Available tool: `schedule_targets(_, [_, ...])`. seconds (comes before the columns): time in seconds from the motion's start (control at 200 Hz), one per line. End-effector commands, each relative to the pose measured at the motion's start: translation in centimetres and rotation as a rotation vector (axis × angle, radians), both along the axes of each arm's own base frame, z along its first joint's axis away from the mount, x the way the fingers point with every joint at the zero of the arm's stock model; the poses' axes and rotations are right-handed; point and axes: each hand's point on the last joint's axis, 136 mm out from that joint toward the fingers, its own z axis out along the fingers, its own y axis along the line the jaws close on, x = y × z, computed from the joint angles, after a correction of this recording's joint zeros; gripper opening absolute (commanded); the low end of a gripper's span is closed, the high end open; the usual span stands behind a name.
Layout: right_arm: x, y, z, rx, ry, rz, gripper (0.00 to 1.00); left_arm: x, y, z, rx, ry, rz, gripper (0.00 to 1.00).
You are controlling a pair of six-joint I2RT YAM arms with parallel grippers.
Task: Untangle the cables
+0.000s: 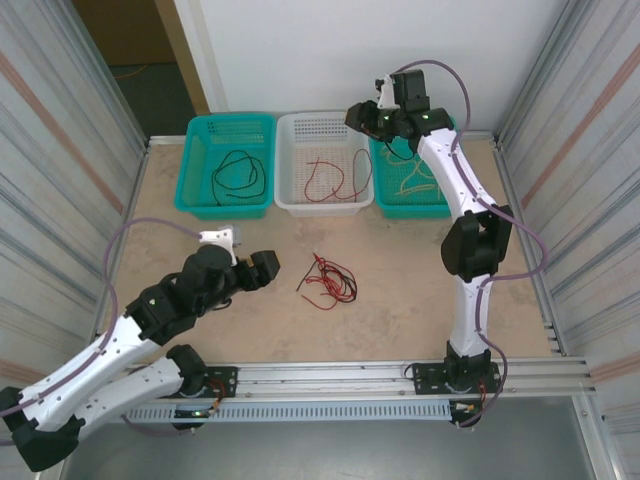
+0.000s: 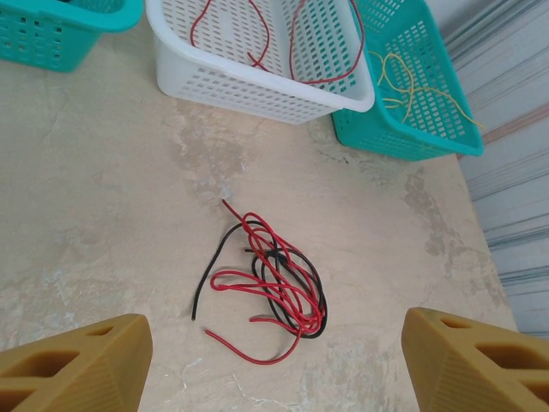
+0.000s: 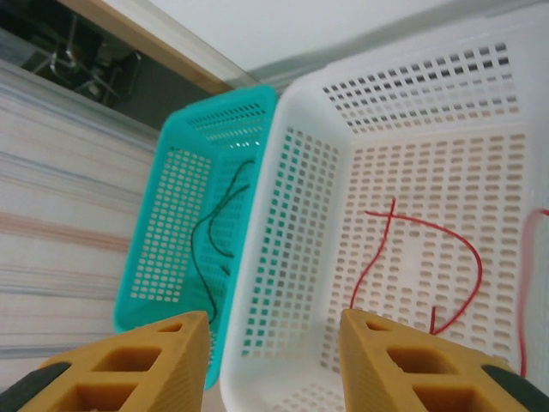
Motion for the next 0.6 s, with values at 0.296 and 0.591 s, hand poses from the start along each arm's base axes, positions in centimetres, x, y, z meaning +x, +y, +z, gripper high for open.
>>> schedule_targets(0.296, [-10.0,3.1,-7.4,-0.240,0.136,0.116,0.33,1.1,-0.7,-0.1,-0.030,0.053,0.003,0.77])
schedule_targets(0.591, [-23.2,4.4,-13.0,-0.413,0.241,0.275,0.39,1.6,-1.5,-2.6,-0.027,0.171,-0.005,0.74])
